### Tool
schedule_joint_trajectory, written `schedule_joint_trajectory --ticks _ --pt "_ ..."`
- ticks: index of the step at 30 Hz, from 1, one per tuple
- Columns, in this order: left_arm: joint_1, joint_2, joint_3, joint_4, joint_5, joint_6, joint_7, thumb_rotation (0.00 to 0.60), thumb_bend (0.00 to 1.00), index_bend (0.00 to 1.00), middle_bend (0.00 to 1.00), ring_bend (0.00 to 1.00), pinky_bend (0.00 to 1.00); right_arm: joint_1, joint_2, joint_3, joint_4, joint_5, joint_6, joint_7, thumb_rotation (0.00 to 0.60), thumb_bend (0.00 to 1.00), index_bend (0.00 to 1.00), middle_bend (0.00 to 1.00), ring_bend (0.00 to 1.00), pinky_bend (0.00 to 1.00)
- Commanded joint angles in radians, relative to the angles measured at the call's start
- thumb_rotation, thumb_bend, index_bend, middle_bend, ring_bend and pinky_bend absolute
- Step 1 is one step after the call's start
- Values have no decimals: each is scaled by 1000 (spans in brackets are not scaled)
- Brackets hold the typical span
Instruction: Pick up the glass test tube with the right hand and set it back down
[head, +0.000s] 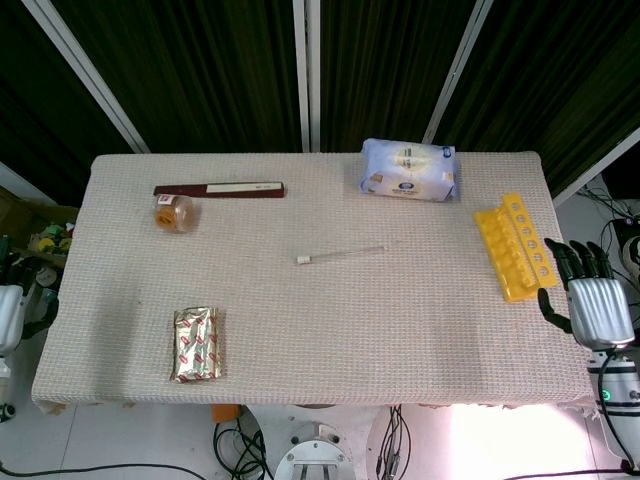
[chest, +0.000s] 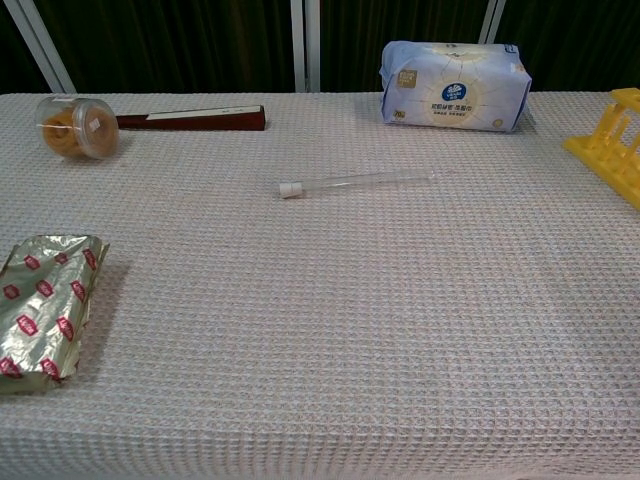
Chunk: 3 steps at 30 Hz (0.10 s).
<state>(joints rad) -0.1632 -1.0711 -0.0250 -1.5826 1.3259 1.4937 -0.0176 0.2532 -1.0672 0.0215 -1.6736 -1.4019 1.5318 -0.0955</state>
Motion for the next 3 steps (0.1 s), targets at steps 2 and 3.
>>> schedule_joint_trajectory --ticks 2,3 --pt "79 -12 49 -50 89 99 4 600 381 251 209 98 139 -82 -8 -44 -1 -57 73 24 600 443 96 190 83 110" --pt "89 -15 55 -57 98 105 3 600 382 252 209 98 139 -88 -10 -45 -1 -62 74 24 600 443 96 192 83 110"
